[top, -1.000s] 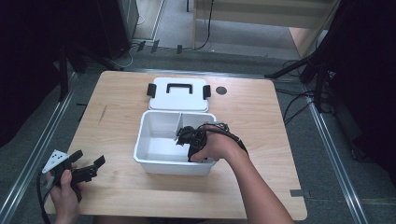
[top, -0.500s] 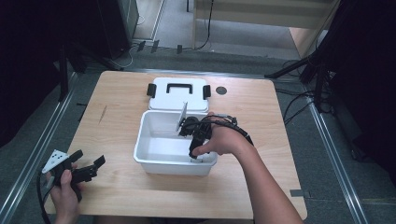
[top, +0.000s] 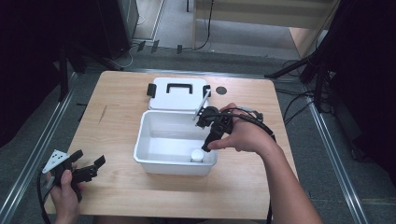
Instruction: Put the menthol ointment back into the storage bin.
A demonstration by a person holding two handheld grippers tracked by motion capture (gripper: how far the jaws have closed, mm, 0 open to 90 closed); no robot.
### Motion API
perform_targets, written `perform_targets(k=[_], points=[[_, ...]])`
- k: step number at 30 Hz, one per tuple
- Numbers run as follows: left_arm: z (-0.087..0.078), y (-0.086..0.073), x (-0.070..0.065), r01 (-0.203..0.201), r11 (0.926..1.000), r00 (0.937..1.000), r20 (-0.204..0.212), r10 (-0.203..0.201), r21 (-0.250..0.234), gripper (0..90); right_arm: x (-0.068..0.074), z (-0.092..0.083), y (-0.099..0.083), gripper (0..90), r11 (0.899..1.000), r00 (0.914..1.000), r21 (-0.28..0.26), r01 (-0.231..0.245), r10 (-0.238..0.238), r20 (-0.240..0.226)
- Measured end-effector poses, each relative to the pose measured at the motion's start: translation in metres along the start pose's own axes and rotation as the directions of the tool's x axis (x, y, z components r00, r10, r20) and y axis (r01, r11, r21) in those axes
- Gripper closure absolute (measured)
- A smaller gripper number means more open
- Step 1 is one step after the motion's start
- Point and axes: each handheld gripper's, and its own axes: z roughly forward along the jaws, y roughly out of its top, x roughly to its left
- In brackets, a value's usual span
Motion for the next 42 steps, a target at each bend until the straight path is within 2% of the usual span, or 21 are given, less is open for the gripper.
perform_targets(k=[7, 14, 23, 28, 29, 31, 33, 34, 35, 36, 38, 39, 40, 42], points=[[0.000, 0.000, 0.000, -0.007, 1.0000, 1.0000, 0.000, 0.007, 0.002, 0.0, -0.009, -0.019, -0.027, 27.3, 0.999, 0.9985, -0.013, -0.042, 0.043, 0.034], [0.000, 0.000, 0.000, -0.008, 1.0000, 1.0000, -0.002, 0.008, -0.001, 0.0, -0.016, -0.024, -0.049, 27.1, 0.997, 0.9961, -0.017, -0.076, 0.077, 0.044], [0.000, 0.000, 0.000, -0.016, 0.9999, 0.9999, -0.003, 0.016, 0.005, 0.0, -0.030, -0.006, -0.087, 26.7, 0.988, 0.9874, -0.018, -0.155, 0.155, 0.030], [0.000, 0.000, 0.000, -0.017, 0.9998, 0.9998, -0.003, 0.017, 0.004, 0.0, -0.036, 0.009, -0.108, 23.4, 0.976, 0.9755, -0.033, -0.217, 0.218, 0.029], [0.000, 0.000, 0.000, -0.017, 0.9998, 0.9998, -0.003, 0.017, 0.004, 0.0, -0.036, 0.009, -0.108, 23.4, 0.976, 0.9755, -0.033, -0.217, 0.218, 0.029], [0.000, 0.000, 0.000, -0.017, 0.9998, 0.9998, -0.003, 0.017, 0.004, 0.0, -0.040, 0.019, -0.121, 22.8, 0.966, 0.9670, -0.050, -0.252, 0.253, 0.028], [0.000, 0.000, -0.001, -0.017, 0.9998, 0.9998, -0.003, 0.017, 0.005, 0.0, -0.041, 0.022, -0.126, 22.2, 0.963, 0.9640, -0.060, -0.263, 0.265, 0.026], [0.000, 0.000, 0.000, -0.019, 0.9998, 0.9998, -0.003, 0.019, 0.006, 0.0, -0.043, 0.028, -0.135, 21.3, 0.955, 0.9567, -0.076, -0.285, 0.289, 0.037], [0.000, 0.000, -0.001, -0.018, 0.9998, 0.9998, -0.004, 0.018, 0.004, 0.0, -0.043, 0.028, -0.135, 21.3, 0.955, 0.9567, -0.076, -0.285, 0.289, 0.037], [0.000, 0.000, -0.001, -0.017, 0.9998, 0.9998, -0.004, 0.017, 0.004, 0.0, -0.045, 0.034, -0.144, 20.2, 0.944, 0.9461, -0.100, -0.314, 0.320, 0.051], [0.000, 0.000, -0.001, -0.019, 0.9998, 0.9998, -0.003, 0.019, 0.006, 0.0, -0.048, 0.038, -0.153, 17.5, 0.930, 0.9343, -0.134, -0.343, 0.352, 0.055], [0.000, 0.000, -0.001, -0.019, 0.9998, 0.9998, -0.003, 0.019, 0.006, 0.0, -0.048, 0.038, -0.153, 17.5, 0.930, 0.9343, -0.134, -0.343, 0.352, 0.055], [-0.001, 0.000, 0.000, -0.020, 0.9998, 0.9998, -0.003, 0.020, 0.007, 0.0, -0.048, 0.043, -0.162, 16.1, 0.915, 0.9216, -0.170, -0.367, 0.382, 0.068], [-0.001, 0.000, 0.000, -0.019, 0.9998, 0.9998, -0.003, 0.019, 0.007, 0.0, -0.046, 0.049, -0.171, 15.2, 0.907, 0.9137, -0.196, -0.374, 0.396, 0.090]])
